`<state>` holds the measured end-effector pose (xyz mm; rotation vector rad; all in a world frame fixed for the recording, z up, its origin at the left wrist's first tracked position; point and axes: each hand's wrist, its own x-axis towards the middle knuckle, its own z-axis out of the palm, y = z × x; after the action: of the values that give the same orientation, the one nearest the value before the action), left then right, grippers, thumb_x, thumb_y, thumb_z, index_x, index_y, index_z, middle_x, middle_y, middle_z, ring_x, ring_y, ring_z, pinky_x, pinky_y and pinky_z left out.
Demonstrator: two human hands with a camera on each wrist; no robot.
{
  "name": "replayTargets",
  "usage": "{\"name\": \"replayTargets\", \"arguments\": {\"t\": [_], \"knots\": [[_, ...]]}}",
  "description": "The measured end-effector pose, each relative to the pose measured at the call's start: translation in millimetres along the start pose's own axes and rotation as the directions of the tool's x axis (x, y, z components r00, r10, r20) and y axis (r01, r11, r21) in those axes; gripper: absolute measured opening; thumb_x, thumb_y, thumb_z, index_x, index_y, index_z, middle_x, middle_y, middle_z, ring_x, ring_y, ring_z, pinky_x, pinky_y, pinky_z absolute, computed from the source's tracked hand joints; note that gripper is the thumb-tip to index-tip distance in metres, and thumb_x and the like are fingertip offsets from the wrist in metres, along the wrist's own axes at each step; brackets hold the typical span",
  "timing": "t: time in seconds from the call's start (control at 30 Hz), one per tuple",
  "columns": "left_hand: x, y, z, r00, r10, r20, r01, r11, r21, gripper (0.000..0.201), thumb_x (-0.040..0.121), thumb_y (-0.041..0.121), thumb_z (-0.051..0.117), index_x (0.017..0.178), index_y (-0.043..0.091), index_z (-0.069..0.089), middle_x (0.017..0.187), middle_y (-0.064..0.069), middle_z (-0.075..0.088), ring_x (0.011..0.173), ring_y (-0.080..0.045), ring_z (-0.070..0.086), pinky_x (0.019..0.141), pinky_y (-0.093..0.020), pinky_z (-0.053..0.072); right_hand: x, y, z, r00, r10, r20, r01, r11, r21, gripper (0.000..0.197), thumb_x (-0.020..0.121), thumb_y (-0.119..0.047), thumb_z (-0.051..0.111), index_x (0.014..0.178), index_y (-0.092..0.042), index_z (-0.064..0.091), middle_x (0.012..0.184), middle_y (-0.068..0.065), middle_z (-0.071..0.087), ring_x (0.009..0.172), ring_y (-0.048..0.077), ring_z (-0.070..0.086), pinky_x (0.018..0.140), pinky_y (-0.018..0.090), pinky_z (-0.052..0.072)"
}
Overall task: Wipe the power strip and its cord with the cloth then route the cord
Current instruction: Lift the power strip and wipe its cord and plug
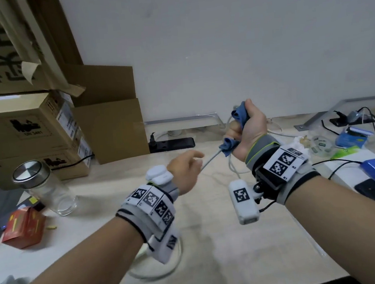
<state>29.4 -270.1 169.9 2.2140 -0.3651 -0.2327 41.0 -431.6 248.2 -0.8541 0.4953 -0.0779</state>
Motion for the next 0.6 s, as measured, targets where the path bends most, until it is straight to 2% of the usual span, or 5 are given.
{"name": "replayTargets", "arguments": {"t": [0.13,0.23,0.33,0.5,0.6], "knots": [[3.4,30.3,10.7,0.993,0.005,-0.12,-0.033,0.971,-0.236,0.035,0.099,0.029,0.04,0.089,0.01,0.067,0.06,0.007,0.058,0.055,-0.008,0.05,0.063,-0.027,0.043,3.4,13.3,0.1,0.999,0.03,0.044,-0.029,0.999,-0.023,0.053,0.088,-0.055,0.048,0.053,-0.022,0.024,0.043,-0.005,0.018,0.036,0.012,0.012,0.039,0.017,0.015],[4.2,27.8,3.4,0.949,0.249,-0.193,-0.225,0.964,0.141,0.049,0.097,0.04,0.042,0.054,0.017,0.041,0.046,0.005,0.036,0.045,-0.012,0.035,0.049,-0.031,0.025,6.1,11.1,1.9,0.995,0.091,0.03,-0.09,0.995,-0.042,0.051,0.087,-0.052,0.051,0.053,-0.021,0.029,0.044,-0.006,0.022,0.037,0.011,0.015,0.044,0.019,0.013],[6.6,16.9,-15.8,0.92,0.382,-0.088,-0.323,0.865,0.384,0.052,0.097,0.046,0.04,0.053,0.02,0.028,0.047,0.005,0.033,0.044,-0.014,0.033,0.049,-0.03,0.02,4.9,8.6,6.5,0.995,0.091,-0.045,-0.096,0.989,-0.113,0.045,0.089,-0.045,0.053,0.057,-0.02,0.034,0.043,-0.006,0.028,0.031,0.011,0.025,0.039,0.015,0.027],[11.4,7.4,-46.1,0.912,0.41,-0.019,-0.31,0.72,0.62,0.049,0.094,0.055,0.032,0.072,0.016,0.053,0.06,0.005,0.048,0.058,-0.023,0.046,0.053,-0.028,0.031,12.8,8.8,6.2,0.994,0.055,-0.097,-0.062,0.995,-0.072,0.043,0.093,-0.04,0.049,0.058,-0.019,0.035,0.052,-0.005,0.028,0.036,0.01,0.025,0.044,0.019,0.023],[11.7,-3.6,-60.6,0.924,0.382,0.011,-0.304,0.717,0.628,0.043,0.094,0.056,0.032,0.073,0.023,0.05,0.059,0.007,0.044,0.061,-0.024,0.047,0.057,-0.028,0.035,20.5,4.0,-0.9,0.992,0.077,-0.103,-0.083,0.995,-0.048,0.041,0.091,-0.045,0.051,0.061,-0.02,0.039,0.047,-0.006,0.029,0.037,0.011,0.025,0.043,0.019,0.024]]}}
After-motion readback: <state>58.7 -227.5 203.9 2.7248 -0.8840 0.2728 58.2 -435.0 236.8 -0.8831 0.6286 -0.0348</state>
